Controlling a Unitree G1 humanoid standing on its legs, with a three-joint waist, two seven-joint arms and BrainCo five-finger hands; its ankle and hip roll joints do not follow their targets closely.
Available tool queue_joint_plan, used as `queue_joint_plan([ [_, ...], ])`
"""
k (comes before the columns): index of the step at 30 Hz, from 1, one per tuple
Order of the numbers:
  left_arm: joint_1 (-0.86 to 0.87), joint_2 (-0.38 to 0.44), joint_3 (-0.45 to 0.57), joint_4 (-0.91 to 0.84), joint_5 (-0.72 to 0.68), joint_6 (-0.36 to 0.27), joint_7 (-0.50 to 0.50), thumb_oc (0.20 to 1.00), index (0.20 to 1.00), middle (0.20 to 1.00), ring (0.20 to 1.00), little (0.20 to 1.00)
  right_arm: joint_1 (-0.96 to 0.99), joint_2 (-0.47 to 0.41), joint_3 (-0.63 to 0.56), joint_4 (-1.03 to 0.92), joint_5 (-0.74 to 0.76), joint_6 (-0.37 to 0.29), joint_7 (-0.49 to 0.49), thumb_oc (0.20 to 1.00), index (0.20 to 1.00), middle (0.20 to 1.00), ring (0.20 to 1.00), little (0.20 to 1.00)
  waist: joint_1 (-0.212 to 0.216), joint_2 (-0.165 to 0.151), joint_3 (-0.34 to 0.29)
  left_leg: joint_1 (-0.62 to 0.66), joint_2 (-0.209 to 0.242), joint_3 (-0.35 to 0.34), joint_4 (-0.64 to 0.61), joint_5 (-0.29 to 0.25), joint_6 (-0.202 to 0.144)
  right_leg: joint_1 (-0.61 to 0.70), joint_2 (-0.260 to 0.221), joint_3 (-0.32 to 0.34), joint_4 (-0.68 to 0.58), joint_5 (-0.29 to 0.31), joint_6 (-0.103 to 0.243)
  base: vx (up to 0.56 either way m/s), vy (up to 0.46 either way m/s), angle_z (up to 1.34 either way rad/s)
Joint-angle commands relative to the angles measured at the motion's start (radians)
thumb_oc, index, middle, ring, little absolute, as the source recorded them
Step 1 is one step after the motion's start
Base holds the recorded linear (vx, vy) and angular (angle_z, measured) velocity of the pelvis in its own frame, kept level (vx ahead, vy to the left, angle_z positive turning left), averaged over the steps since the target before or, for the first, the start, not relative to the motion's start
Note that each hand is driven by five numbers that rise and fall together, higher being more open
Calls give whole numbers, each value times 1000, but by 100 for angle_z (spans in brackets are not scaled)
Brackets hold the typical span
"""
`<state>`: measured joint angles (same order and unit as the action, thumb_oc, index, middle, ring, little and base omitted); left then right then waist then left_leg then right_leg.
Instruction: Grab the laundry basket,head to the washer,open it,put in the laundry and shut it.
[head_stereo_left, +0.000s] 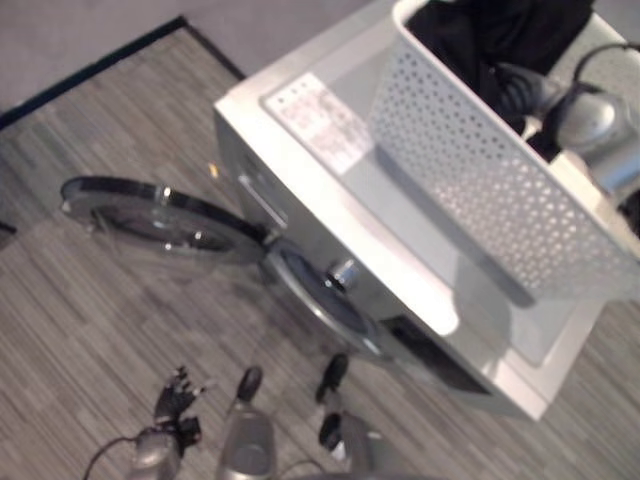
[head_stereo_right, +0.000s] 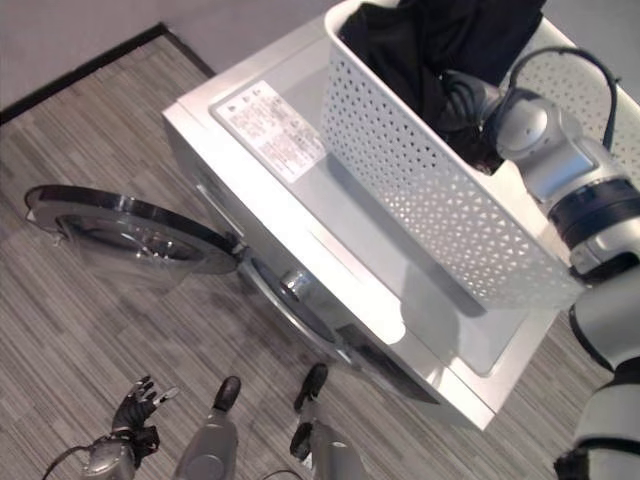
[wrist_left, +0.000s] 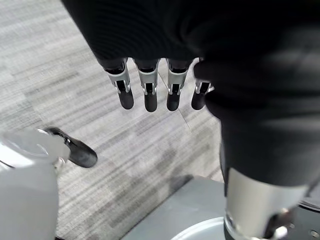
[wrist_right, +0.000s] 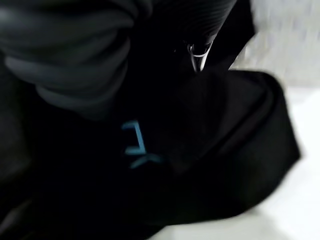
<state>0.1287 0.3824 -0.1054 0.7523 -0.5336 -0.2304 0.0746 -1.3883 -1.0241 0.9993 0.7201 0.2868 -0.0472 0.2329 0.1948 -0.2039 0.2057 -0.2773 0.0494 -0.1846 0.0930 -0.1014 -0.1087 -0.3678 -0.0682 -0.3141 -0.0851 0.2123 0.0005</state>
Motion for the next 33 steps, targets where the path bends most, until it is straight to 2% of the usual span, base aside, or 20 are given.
queue_joint_plan([
  [1,-18,44,-8,-41,-9,-39,-14,1000,1000,1000,1000,1000,66,8,81,-42,43,-2,110,200,200,200,200,200,60,27,71,-3,25,16,-159,175,49,126,-58,-5,90,-177,127,0,0,0],
  [9,-29,29,-16,-12,-19,-40,-6,1000,1000,1000,1000,1000,170,34,8,-69,48,-10,88,200,200,200,200,200,67,42,78,-24,18,12,-160,178,50,121,-64,-17,82,-178,127,-6,9,7],
  [11,-35,21,-13,11,-22,-38,7,1000,1000,1000,1000,1000,203,62,-49,-56,33,-12,47,200,200,200,200,200,62,42,76,-22,17,14,-160,176,52,125,-66,-18,78,-177,127,-5,19,1],
  [13,-40,12,4,29,-28,-32,34,1000,1000,1000,1000,1000,200,86,-145,-4,-19,-14,-55,200,200,200,200,200,43,37,70,-9,17,22,-160,170,55,134,-66,-7,76,-173,128,-7,44,2],
  [16,-44,10,19,39,-27,-28,49,1000,1000,1000,1000,1000,193,88,-193,-6,-60,-14,-105,200,200,200,200,200,30,33,65,2,18,28,-159,164,57,139,-65,2,76,-170,128,-4,37,-2],
  [18,-36,5,41,36,-9,-20,67,1000,1000,1000,1000,1000,196,60,-290,-70,-157,-24,-204,200,200,200,200,200,6,30,51,23,19,41,-156,149,62,149,-64,20,76,-167,130,14,48,-6],
  [20,-34,6,44,34,-3,-18,69,1000,1000,1000,1000,1000,194,47,-317,-91,-198,-24,-234,200,200,200,200,200,1,26,44,22,16,41,-152,148,65,149,-67,22,74,-163,132,16,35,-18],
  [22,-33,10,57,42,19,-7,77,1000,1000,1000,1000,1000,185,11,-388,-151,-327,-16,-313,200,200,200,200,200,-10,27,30,42,17,49,-150,133,70,162,-65,33,80,-168,132,32,31,-22],
  [27,-36,12,75,70,63,3,79,1000,1000,1000,1000,1000,240,-52,-495,-251,-528,-6,-394,200,200,200,200,200,-33,27,1,64,8,53,-143,116,82,179,-73,40,89,-176,132,27,31,-10],
  [33,-33,13,88,109,84,6,75,1000,1000,1000,1000,1000,252,-70,-554,-248,-585,10,-430,200,200,200,200,200,-34,20,-18,95,3,59,-139,99,91,198,-77,49,103,-187,132,17,11,0],
])
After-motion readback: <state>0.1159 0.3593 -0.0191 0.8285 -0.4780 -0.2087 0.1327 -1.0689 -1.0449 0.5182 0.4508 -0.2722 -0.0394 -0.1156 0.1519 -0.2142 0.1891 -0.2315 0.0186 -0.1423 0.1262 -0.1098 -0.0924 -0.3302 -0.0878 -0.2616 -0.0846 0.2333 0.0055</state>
